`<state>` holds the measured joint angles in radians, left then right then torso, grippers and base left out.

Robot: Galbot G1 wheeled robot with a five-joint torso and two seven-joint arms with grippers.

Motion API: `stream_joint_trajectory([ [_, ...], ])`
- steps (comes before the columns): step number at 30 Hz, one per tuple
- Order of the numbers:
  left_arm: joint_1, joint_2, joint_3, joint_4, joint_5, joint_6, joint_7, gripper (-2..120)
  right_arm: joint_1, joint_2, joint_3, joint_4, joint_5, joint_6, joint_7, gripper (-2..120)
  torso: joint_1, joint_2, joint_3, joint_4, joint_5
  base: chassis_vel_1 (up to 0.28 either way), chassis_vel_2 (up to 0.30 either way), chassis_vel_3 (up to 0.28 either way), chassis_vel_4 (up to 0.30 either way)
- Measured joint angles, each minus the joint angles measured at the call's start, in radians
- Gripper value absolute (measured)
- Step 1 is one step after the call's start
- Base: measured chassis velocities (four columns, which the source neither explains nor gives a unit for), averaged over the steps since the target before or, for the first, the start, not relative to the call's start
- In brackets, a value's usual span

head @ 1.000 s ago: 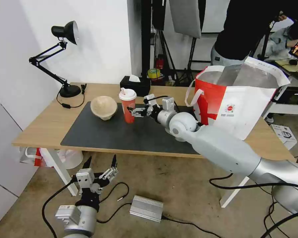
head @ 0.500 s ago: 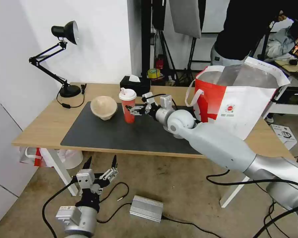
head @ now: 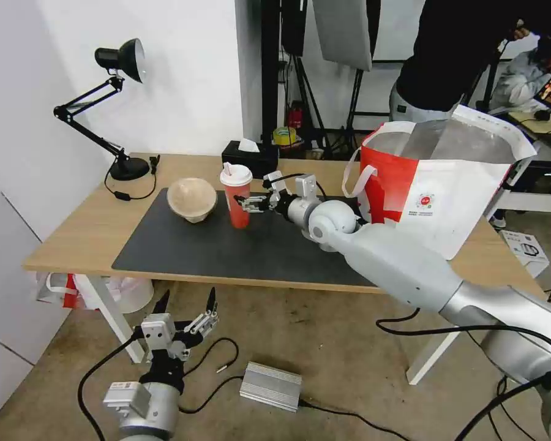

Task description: Pick up the trash from the table and place it into the takeout bag.

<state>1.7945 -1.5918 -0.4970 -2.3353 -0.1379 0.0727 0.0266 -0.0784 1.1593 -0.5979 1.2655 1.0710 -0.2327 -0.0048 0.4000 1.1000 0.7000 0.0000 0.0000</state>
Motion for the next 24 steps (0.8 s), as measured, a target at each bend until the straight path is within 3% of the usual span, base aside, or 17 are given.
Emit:
stream_joint_trajectory([
  [24, 0.004, -0.001, 0.008, -0.004, -0.005, -0.001, 0.000, 100, 0.019, 0.021, 0.001, -0.050, -0.015, -0.009, -0.087, 100, 0.000, 0.000, 0.000, 0.0000, 0.0000, 0.000, 0.000, 0.000, 0.000],
])
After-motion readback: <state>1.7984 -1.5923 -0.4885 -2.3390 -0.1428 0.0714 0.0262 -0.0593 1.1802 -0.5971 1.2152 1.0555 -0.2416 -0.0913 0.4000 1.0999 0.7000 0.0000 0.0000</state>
